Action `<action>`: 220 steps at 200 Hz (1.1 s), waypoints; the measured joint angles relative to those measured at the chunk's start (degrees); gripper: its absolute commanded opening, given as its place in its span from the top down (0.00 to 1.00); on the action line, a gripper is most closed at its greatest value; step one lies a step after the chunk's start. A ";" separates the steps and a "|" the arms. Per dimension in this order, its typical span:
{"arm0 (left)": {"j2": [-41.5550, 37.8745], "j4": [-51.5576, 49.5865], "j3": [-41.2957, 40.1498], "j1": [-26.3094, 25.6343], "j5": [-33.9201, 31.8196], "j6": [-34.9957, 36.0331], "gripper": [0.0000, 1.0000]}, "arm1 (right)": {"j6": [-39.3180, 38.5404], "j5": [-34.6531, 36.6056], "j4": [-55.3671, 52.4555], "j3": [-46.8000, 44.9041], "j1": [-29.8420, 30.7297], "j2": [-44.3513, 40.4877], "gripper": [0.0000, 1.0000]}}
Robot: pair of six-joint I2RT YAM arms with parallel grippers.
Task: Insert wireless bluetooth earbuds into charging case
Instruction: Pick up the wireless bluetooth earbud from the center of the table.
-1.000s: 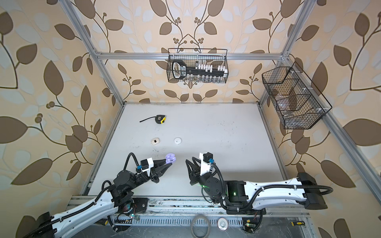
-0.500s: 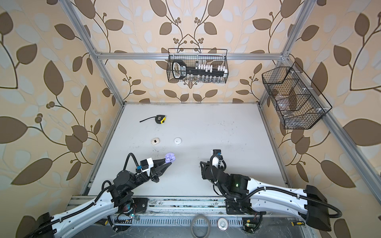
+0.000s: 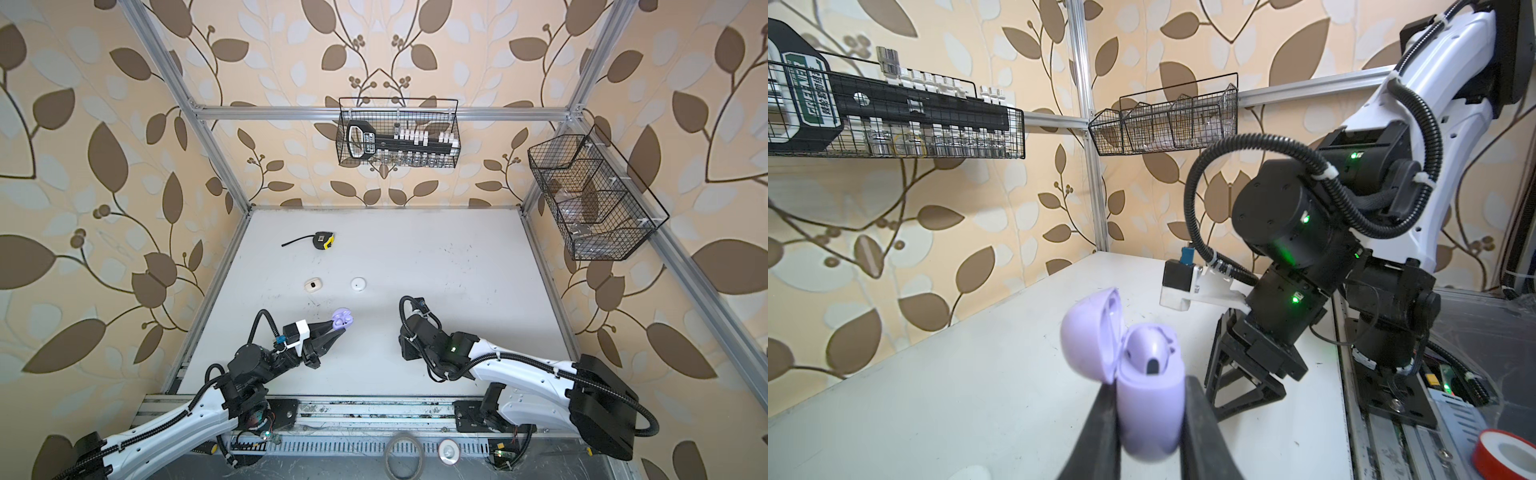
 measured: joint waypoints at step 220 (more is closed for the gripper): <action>13.14 6.47 0.17 0.02 -7.78 -2.69 1.00 | -5.81 -4.70 -2.64 7.32 -6.01 -0.59 0.42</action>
